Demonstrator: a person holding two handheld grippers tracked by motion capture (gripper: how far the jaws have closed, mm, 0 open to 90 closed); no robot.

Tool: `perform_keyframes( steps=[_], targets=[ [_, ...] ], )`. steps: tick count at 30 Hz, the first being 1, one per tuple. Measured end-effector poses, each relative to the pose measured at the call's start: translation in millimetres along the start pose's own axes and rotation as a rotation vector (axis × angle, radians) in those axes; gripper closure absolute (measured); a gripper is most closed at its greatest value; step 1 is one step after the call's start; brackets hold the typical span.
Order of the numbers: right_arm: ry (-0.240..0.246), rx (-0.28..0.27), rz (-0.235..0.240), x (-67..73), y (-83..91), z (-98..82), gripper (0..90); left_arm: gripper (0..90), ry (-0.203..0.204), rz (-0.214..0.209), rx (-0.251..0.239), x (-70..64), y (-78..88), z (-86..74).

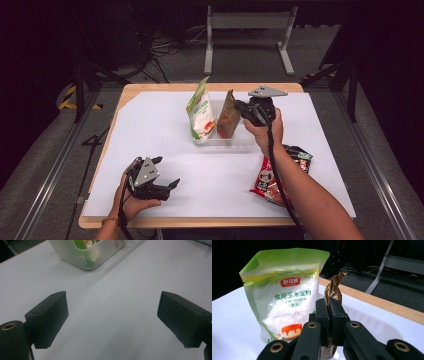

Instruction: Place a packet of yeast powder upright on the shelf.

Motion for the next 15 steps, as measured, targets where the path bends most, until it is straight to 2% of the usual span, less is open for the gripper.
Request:
perform_keyframes(
  steps=[15],
  targets=[
    [0.037, 0.011, 0.048, 8.6, -1.1, -3.3, 84.6, 10.6, -0.001, -0.003, 0.006, 0.0, -1.3, -0.5]
  ],
)
Point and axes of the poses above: each handheld gripper's, and its own axes: y roughly backward along the jaws, z roughly out of its top, x roughly to its left, the point moved 5 cm from there along -y, roughly forward along the jaws, and after that the axes turned 1 degree about z, right-handed, at the moved point
